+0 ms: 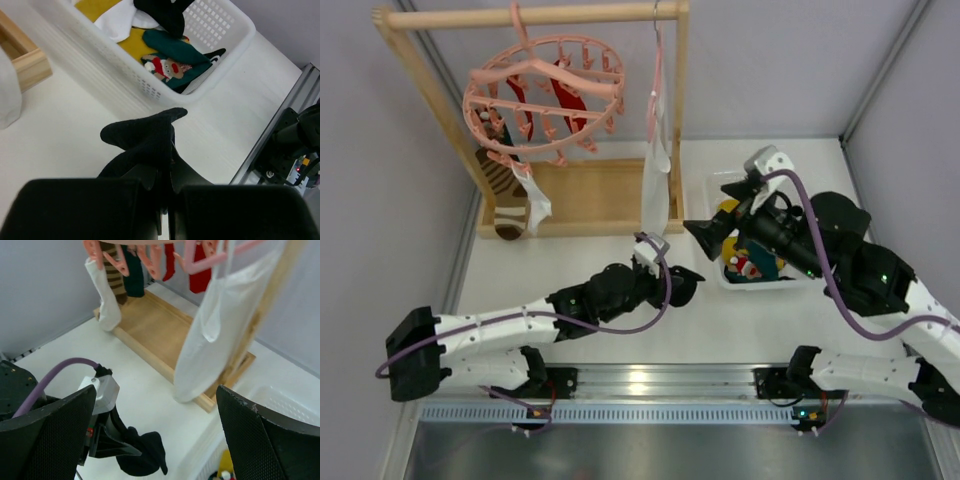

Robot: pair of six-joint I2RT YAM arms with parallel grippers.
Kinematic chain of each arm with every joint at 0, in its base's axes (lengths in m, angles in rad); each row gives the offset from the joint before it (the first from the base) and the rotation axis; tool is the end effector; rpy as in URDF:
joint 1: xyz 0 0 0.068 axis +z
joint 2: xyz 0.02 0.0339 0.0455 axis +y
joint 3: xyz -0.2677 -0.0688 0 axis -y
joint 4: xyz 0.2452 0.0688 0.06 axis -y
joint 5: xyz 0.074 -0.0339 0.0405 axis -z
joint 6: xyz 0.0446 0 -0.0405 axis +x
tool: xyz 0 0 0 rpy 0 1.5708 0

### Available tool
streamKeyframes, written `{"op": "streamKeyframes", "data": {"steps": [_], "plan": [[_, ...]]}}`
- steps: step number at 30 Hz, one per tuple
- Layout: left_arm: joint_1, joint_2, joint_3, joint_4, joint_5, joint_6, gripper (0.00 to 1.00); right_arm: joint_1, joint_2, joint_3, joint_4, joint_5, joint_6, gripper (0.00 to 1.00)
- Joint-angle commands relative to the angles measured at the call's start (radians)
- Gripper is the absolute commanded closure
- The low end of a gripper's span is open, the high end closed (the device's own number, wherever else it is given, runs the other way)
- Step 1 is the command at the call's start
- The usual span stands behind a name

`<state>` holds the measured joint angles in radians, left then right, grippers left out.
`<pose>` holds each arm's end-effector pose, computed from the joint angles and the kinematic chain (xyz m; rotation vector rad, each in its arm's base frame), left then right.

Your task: Remove the socks clipped to the hanger

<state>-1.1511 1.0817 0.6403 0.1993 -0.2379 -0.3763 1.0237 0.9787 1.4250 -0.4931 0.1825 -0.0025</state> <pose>0.1137 -0.2290 0.2712 0.5488 1.8120 -0.8582 0.1024 0.1526 0.4901 -0.6838 1.5069 0.6372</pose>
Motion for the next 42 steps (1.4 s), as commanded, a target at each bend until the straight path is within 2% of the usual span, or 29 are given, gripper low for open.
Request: {"op": "streamKeyframes", "data": {"steps": [1, 8, 13, 14, 16, 18, 22, 24, 28, 35, 37, 40, 42], "plan": [[-0.010, 0.104, 0.148, 0.103, 0.042, -0.007, 1.00, 0.003, -0.106, -0.084, -0.068, 0.193, 0.068, 0.00], [-0.009, 0.472, 0.447, 0.100, 0.003, 0.060, 1.00, 0.003, -0.311, -0.147, -0.157, 0.342, 0.137, 0.01], [0.030, 0.700, 0.685, 0.092, 0.034, 0.088, 1.00, 0.003, -0.360, -0.117, -0.208, 0.399, 0.153, 0.01], [0.042, 0.730, 0.746, 0.088, 0.041, 0.088, 0.89, 0.003, -0.367, -0.110, -0.216, 0.409, 0.153, 0.00], [0.066, 0.808, 0.812, 0.046, 0.034, 0.102, 0.57, 0.003, -0.367, -0.101, -0.232, 0.417, 0.156, 0.00], [0.076, 0.849, 0.904, -0.003, 0.005, 0.117, 0.02, 0.003, -0.365, -0.098, -0.245, 0.425, 0.160, 0.00], [0.074, 0.819, 0.898, -0.034, 0.015, 0.120, 0.02, 0.003, -0.356, -0.110, -0.260, 0.471, 0.167, 0.00], [0.073, 0.766, 0.817, -0.032, -0.012, 0.106, 0.01, 0.003, -0.356, -0.124, -0.242, 0.494, 0.168, 0.00], [0.033, 0.568, 0.606, -0.044, -0.187, 0.059, 0.02, 0.003, -0.370, -0.185, -0.153, 0.502, 0.160, 0.01], [0.014, 0.272, 0.241, -0.337, -0.438, -0.105, 0.01, 0.003, -0.318, -0.218, -0.070, 0.473, 0.154, 0.01], [0.014, 0.155, 0.185, -0.467, -0.538, -0.171, 0.01, 0.003, -0.327, -0.274, 0.026, 0.442, 0.142, 0.01], [0.017, -0.001, 0.107, -0.635, -0.634, -0.252, 0.01, 0.001, -0.344, -0.401, 0.225, 0.303, 0.105, 0.01], [0.024, -0.089, 0.111, -0.746, -0.670, -0.305, 0.01, 0.003, -0.307, -0.423, 0.272, 0.200, 0.116, 0.01]]}}
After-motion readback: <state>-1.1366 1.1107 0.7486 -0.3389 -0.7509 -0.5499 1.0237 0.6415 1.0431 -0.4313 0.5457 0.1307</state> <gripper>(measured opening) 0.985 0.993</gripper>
